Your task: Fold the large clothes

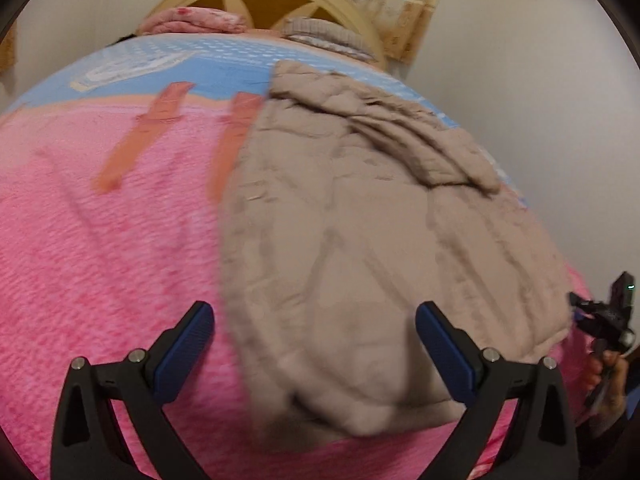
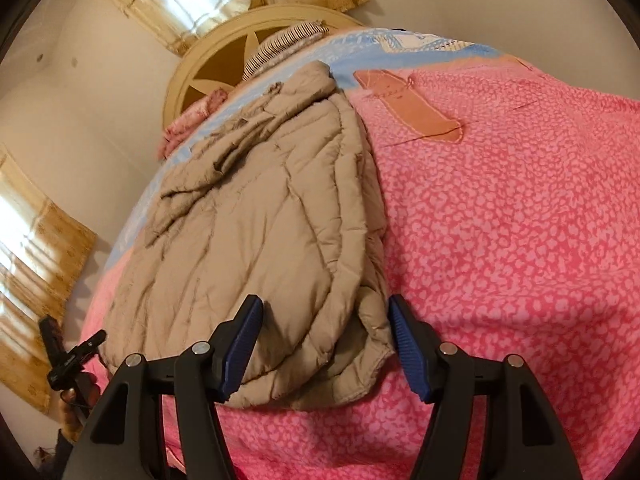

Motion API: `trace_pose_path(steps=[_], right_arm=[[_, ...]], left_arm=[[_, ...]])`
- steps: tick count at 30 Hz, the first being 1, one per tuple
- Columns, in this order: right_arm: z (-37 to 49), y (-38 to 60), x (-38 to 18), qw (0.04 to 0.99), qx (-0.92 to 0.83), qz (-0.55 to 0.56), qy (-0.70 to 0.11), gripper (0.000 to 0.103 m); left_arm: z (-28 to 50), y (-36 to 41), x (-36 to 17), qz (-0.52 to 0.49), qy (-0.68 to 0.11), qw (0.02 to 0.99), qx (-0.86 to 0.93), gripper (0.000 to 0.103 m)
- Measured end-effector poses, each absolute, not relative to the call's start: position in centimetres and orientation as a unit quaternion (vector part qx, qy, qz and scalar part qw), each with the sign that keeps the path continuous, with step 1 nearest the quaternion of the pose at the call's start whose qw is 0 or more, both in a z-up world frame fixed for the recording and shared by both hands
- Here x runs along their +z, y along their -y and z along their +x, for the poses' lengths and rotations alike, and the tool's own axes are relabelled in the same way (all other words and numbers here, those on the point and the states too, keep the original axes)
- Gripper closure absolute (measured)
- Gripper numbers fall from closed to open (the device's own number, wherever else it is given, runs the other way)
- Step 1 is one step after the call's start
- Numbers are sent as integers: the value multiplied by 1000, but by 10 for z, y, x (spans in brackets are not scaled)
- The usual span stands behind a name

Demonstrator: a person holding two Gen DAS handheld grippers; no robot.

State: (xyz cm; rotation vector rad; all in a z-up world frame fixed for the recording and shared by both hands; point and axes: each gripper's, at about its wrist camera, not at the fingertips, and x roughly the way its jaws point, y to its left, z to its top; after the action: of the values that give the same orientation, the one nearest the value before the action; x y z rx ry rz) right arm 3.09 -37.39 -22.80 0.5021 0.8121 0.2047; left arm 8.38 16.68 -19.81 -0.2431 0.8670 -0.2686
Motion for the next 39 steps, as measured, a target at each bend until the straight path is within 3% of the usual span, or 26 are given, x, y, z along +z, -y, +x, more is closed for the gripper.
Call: trace_pose_path(steps=[1,3,7,9,11,13,25,39], right_arm=[[29,374,-228,881,109,251,-386,60],[31,374,-232,874,124,265,-388,62],[34,375,-236,869,137,278,-385,67],[35,375,-238,865,153,287,-382,77],[35,374,-236,865,162,287,-377,85],[33,373,-234,864,169,293,-372,90],[-25,379,-161,877,237,302,-288,95],[-92,393,-36,891,296,316,-137,96]], left_arm=[[86,-161,-197,-110,-415,894,-130,0],[91,-157,-199,-108,-419,893,-127,1],[93,-162,-209,-122,-433,884,-124,19],[87,-168,-209,-122,-427,887,-123,36],[82,-173,-207,-130,-424,887,-129,74],[74,-176,-199,-132,-406,893,-141,89],[6,-197,-108,-160,-301,916,-210,94],[-24,-208,-18,-222,-194,912,-285,94]])
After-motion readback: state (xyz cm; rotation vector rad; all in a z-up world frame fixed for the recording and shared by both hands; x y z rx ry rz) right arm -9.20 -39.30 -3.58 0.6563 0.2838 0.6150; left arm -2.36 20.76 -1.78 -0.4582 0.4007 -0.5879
